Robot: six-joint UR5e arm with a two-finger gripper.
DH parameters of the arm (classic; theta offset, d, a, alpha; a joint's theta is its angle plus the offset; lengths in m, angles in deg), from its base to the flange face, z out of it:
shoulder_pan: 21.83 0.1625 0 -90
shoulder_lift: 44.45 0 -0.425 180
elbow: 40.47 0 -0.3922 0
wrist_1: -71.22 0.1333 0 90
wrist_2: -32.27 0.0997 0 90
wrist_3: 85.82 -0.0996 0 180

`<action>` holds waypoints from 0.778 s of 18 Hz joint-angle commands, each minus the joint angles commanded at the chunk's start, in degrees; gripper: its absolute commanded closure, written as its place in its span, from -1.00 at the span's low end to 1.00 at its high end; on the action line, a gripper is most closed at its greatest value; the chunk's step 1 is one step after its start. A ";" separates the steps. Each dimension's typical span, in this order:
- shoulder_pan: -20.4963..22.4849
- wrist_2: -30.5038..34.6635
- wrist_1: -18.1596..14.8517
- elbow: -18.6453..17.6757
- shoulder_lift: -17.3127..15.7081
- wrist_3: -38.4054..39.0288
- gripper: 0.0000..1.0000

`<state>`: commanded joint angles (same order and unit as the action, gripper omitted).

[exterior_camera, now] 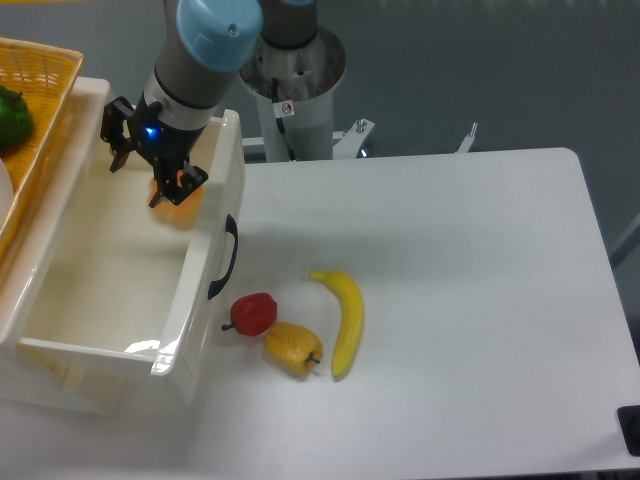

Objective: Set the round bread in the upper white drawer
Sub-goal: 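Lower the bread into the drawer and open the gripper, then raise the open gripper away from the bread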

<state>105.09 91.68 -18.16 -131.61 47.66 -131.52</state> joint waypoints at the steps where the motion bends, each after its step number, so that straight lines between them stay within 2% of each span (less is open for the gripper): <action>1: 0.00 0.00 0.00 0.00 -0.09 0.00 -0.41; 5: 0.88 0.17 0.44 0.17 -0.88 0.00 -0.41; 7: 2.28 2.36 0.61 0.44 -1.58 -0.35 -0.46; 9: 3.07 3.95 1.05 0.53 -2.02 -0.35 -0.69; 11: 4.74 4.22 1.14 0.53 -2.20 0.00 -0.76; 13: 6.67 4.57 1.32 0.53 -2.64 0.00 -0.97; 14: 7.55 4.92 1.32 0.70 -2.81 -0.09 -0.99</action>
<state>112.64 96.60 -16.84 -130.91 44.85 -131.61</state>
